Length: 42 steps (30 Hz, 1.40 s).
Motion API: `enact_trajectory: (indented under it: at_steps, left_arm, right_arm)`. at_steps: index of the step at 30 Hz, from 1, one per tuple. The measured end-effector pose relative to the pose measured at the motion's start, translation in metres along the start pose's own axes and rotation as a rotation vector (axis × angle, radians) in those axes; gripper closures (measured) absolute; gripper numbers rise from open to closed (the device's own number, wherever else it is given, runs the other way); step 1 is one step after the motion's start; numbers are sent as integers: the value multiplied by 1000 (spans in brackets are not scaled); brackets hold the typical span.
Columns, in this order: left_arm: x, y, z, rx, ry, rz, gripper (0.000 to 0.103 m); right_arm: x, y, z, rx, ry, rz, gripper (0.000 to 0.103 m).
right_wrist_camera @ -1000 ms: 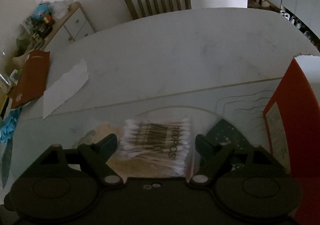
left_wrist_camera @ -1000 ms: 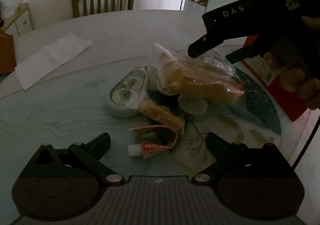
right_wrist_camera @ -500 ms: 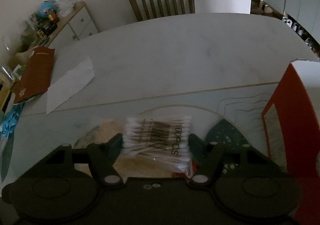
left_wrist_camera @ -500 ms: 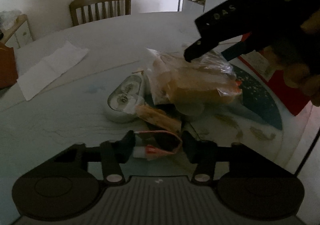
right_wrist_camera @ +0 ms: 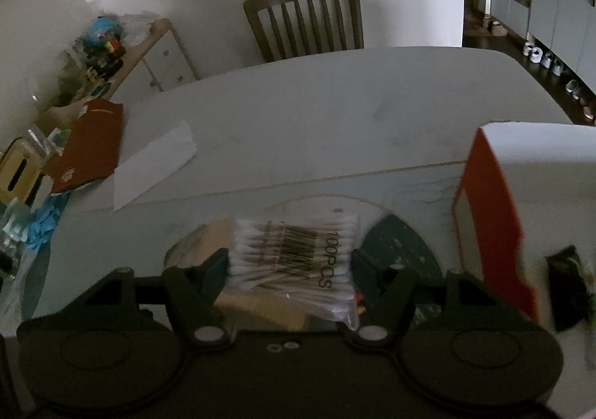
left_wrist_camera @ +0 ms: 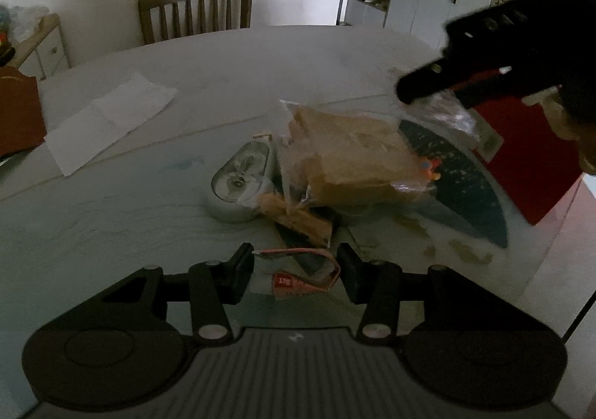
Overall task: Organize objects
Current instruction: 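Grasp the cotton swab bag with the right tool while the left tool reaches the small red-white tube, then carry the cotton swab bag and red-white tube with both tools into the red box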
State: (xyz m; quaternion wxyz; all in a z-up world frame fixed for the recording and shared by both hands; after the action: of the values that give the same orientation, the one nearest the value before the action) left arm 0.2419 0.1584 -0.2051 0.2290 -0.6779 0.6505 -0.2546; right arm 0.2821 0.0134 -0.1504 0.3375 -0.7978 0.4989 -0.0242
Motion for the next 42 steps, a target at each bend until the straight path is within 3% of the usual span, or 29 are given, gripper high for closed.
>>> enact_trajectory:
  at_steps: [19, 31, 42]
  left_arm:
    - [64, -45, -70, 83, 112, 31, 55]
    - [138, -80, -74, 107, 165, 93, 55]
    - [217, -112, -58, 120, 195, 147, 55]
  right_arm:
    - [21, 36, -86, 1, 2, -24, 34]
    - [62, 43, -125, 32, 7, -72, 34]
    - [134, 43, -149, 60, 43, -55, 34]
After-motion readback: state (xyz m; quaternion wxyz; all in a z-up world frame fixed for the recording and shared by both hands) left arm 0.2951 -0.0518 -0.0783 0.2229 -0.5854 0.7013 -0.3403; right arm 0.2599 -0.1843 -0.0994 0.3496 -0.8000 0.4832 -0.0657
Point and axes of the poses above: each gripper's, at about its wrist camera, not at the fingertips, and z roughly the way its jaws point, x to its right, y to its underside, the point moved 9 cm from there along z, roughly the way its jaws point, and after that the axes turned 3 degrees about -y, right-handed, at the moved point
